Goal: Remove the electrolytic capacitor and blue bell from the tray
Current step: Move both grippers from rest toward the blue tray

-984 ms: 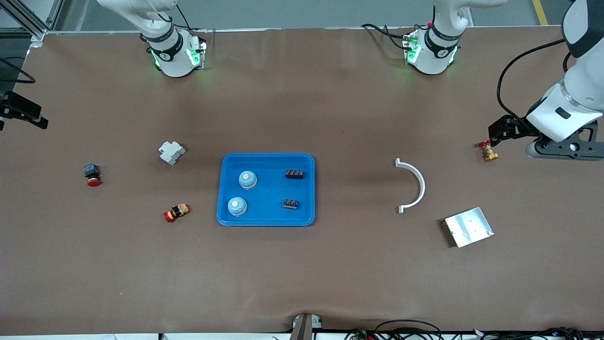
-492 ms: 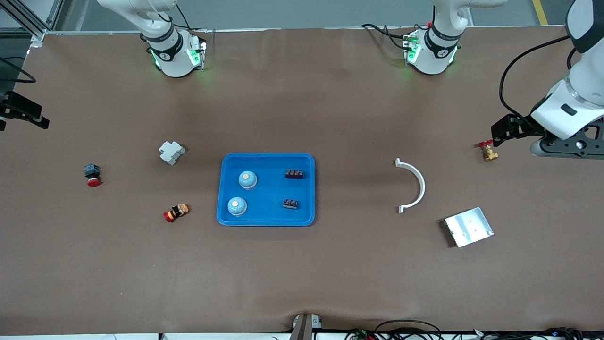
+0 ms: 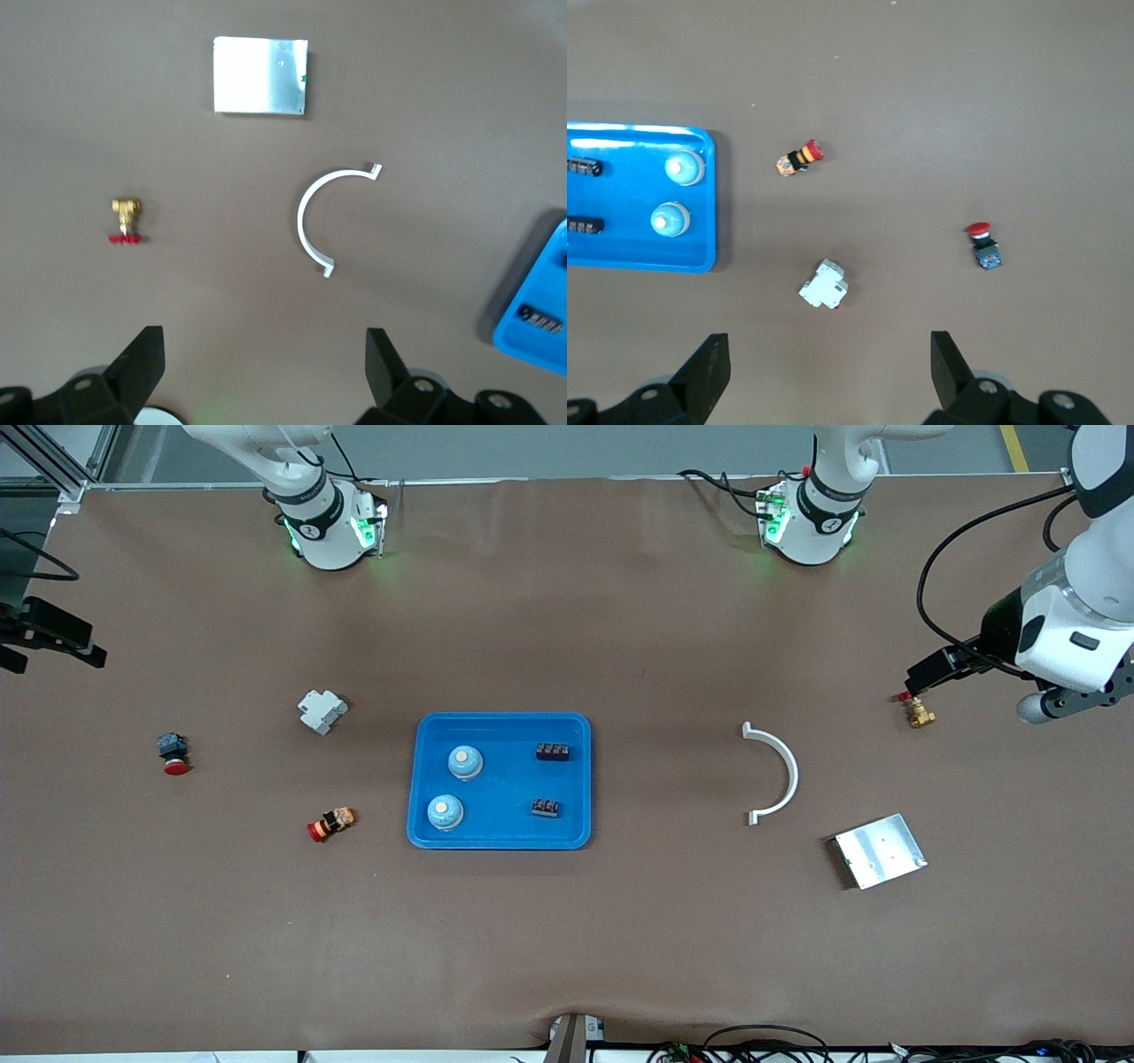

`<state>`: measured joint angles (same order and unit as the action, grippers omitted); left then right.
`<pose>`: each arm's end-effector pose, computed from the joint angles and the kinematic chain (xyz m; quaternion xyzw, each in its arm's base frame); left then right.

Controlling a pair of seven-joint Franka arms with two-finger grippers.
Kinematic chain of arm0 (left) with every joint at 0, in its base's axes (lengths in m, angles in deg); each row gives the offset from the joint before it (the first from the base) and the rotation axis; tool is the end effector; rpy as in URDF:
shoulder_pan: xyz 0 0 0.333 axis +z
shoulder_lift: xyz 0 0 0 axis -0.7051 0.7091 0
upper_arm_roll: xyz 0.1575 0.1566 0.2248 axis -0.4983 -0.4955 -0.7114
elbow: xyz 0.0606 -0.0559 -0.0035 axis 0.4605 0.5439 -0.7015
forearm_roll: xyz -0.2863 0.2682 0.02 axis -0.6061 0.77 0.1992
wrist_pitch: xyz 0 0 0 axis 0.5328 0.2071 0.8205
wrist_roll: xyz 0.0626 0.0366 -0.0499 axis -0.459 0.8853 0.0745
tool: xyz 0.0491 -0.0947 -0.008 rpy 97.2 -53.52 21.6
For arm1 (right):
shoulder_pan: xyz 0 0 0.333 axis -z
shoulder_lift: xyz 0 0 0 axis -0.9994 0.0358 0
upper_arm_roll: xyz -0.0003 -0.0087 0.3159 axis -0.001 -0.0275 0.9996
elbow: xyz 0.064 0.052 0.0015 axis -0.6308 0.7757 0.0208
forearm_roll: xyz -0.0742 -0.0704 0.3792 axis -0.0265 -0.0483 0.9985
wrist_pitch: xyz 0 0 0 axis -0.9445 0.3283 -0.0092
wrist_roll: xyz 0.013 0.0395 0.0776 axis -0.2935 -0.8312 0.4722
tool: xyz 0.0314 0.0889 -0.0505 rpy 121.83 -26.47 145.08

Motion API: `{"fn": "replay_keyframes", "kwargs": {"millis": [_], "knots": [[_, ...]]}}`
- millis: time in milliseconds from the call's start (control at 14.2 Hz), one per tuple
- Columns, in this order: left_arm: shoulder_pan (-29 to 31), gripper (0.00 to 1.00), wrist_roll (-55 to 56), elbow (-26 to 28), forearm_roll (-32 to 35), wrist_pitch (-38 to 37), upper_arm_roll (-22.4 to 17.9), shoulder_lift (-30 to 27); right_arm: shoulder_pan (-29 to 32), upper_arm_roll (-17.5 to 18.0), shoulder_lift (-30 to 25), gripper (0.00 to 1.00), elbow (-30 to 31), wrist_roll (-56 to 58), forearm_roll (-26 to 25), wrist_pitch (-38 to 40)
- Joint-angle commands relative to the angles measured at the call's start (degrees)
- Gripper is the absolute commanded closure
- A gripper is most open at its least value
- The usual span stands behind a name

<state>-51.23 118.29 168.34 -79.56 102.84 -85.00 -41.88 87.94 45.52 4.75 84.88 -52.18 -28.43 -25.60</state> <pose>0.5610 -0.0815 0.5882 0.9807 0.1914 -0.0389 0.0071 0.5614 -0.0247 0.6424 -0.9989 -0.0333 0.0137 0.0287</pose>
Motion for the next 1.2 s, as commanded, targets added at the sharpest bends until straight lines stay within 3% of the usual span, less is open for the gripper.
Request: {"fn": "replay_keyframes", "kwargs": {"millis": [0,492,844,1125], "knots": [[-0.28,0.00,5.83,-0.25,-1.65,-1.17,1.22,0.21,-6.39,-0.01,2.97,0.00,0.15,-9.08,-0.17,-1.37],[-1.60,0.00,26.21,-0.51,-6.75,2.86,2.80,3.55,-17.92,0.07,12.46,0.00,5.06,-28.89,0.27,-17.09],[-8.35,0.00,47.55,-0.94,-6.22,10.77,3.15,9.52,-23.01,0.07,20.36,0.00,6.12,-35.13,0.36,-22.10],[-12.14,0.00,59.44,-6.90,-5.96,12.36,2.89,16.19,-27.58,0.07,24.85,0.00,8.31,-40.85,0.36,-27.47]]}}
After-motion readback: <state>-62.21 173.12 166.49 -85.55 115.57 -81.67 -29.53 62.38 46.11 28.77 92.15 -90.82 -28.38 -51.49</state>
